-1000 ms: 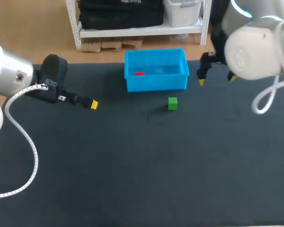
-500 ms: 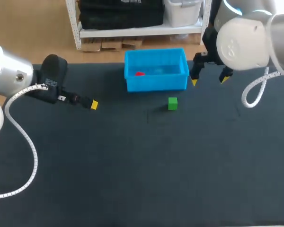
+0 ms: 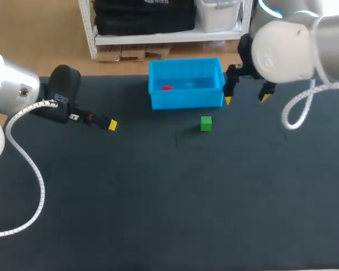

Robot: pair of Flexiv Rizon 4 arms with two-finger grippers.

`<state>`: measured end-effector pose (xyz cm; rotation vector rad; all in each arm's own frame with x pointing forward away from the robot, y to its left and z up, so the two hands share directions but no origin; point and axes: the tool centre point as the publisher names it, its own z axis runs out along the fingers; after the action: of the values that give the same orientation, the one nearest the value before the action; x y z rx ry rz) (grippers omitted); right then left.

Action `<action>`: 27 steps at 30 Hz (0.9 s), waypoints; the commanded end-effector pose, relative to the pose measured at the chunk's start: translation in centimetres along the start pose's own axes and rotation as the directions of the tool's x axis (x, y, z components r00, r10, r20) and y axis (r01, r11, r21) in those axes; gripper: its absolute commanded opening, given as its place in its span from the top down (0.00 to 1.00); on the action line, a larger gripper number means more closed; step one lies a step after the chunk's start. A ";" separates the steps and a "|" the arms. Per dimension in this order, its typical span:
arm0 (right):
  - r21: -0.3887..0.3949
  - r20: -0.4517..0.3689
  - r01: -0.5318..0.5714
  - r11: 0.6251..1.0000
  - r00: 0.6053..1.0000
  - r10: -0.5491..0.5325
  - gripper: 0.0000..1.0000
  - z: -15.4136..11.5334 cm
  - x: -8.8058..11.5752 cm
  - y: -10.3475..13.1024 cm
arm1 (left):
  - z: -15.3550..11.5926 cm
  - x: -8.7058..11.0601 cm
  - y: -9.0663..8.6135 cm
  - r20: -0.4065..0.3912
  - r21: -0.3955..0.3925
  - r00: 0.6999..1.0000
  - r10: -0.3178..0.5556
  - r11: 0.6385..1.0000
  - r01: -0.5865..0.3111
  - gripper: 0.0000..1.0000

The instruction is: Use the left arm to pick the red cube and place it into the blue plastic box first, then use the right arm to grasp the green cube and put it into the same blue plastic box after the first action is fully finished.

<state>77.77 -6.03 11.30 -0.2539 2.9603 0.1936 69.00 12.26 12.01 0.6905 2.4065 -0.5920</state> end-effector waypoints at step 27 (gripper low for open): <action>0.023 -0.104 -0.037 0.999 0.994 0.039 0.00 6.6 -3.5 5.4 | 0.0 0.1 0.1 0.007 0.006 1.000 0.002 1.000 -0.002 0.00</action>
<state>80.94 0.40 6.71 -0.2085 3.0756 0.1657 68.99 12.26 12.01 0.6899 2.4070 -0.5916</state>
